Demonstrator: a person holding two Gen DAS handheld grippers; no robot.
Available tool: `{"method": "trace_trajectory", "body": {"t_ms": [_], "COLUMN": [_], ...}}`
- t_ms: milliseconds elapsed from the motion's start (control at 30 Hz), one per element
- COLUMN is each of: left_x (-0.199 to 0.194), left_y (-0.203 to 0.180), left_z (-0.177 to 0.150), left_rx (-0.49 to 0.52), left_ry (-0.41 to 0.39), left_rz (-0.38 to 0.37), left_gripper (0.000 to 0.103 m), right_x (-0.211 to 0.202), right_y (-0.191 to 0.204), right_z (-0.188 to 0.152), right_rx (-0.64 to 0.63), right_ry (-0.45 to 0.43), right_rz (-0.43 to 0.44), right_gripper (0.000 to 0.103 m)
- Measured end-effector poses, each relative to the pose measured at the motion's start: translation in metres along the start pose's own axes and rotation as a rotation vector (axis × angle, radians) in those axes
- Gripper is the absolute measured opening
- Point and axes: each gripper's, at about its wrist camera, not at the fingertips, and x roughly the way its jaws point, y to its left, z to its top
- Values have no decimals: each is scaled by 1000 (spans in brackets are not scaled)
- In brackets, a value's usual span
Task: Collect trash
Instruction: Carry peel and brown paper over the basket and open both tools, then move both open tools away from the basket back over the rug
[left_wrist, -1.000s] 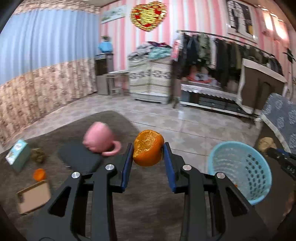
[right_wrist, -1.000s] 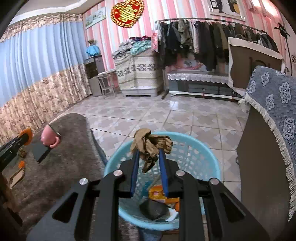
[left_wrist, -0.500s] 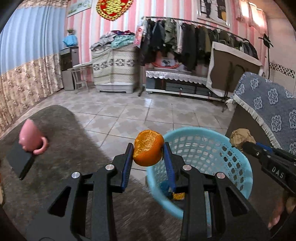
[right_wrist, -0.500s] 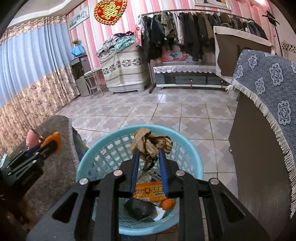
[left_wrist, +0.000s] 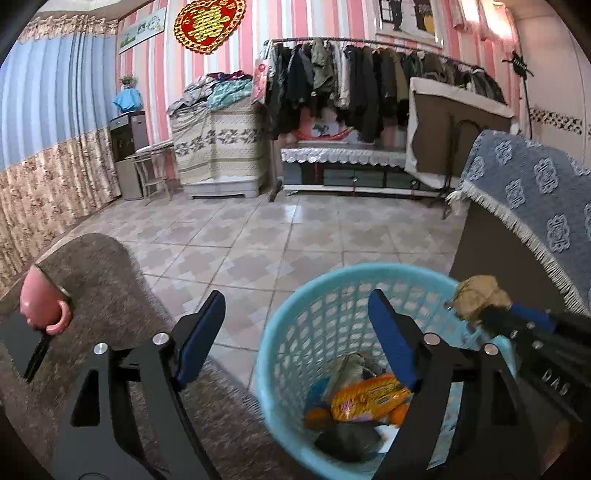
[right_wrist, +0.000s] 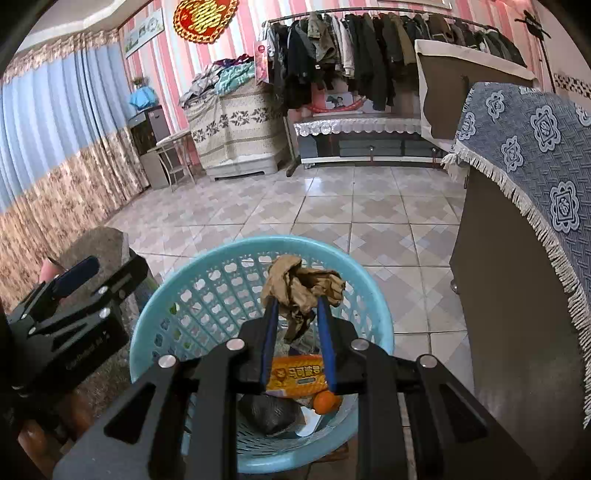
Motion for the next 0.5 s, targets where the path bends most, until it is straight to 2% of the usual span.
{"method": "trace_trajectory", "body": {"t_ms": [200,333,400,433,467,500], "left_x": [-17,-22,-22,-22,-22,-23], "left_y": [31,49,59,65,68,71], "left_z": [0,-2,0,0,0,0], "left_rx": [-40,-60,-95,-114,-123,-129], "left_ry": [-29,-35,-32,-30,-29,-31], "left_rz": [72,116,119,111,107,108], "left_gripper": [93,94,94,94,94,94], "right_x": [4,9,13,12,11,10], "right_y": [16,29,33,34,34,34], "right_z": [-3,-7,-9,-9,-9,-8], "right_rx": [-39,-50,-55,-50,-45,-43], "right_ry": [-2,-24,-17,-21,-33,-40], "right_rz": [-23,-46,-64,-74,-78,-78], "right_gripper": [23,26,41,66,79,79]}}
